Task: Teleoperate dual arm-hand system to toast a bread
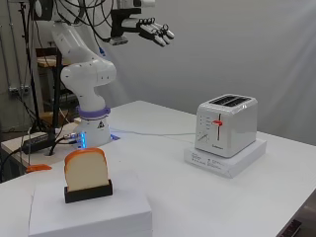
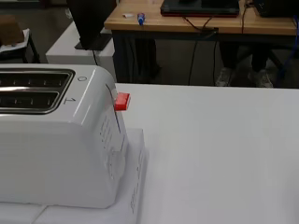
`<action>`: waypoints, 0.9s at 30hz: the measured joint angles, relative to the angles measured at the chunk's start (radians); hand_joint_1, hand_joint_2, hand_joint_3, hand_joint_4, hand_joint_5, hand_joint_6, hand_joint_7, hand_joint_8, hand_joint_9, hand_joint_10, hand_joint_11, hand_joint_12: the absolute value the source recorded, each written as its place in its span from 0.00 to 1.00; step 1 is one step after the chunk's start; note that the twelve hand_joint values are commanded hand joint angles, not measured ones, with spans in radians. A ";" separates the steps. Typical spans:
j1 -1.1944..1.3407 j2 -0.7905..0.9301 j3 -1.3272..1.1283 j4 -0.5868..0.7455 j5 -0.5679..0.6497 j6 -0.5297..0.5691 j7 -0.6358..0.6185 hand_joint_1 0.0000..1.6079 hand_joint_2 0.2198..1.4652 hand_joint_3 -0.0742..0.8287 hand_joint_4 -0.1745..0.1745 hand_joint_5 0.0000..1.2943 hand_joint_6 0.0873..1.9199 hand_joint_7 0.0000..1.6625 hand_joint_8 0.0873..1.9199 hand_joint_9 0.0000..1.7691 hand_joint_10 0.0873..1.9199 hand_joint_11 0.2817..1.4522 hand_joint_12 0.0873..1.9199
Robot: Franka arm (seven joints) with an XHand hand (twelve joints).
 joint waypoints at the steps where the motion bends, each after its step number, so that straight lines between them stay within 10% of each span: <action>1: 0.004 -0.028 -0.010 -0.002 0.002 -0.001 -0.022 0.12 0.79 0.08 0.22 0.20 0.00 0.23 0.00 0.26 0.00 0.07 0.00; 9: 0.005 -0.226 -0.109 0.057 -0.011 -0.053 -0.122 0.11 0.77 0.07 0.41 0.22 0.00 0.22 0.00 0.25 0.00 0.07 0.00; 27: -0.142 0.537 -0.446 0.378 -0.093 -0.098 -0.294 0.14 0.66 0.07 0.57 0.24 0.00 0.23 0.00 0.26 0.00 0.14 0.00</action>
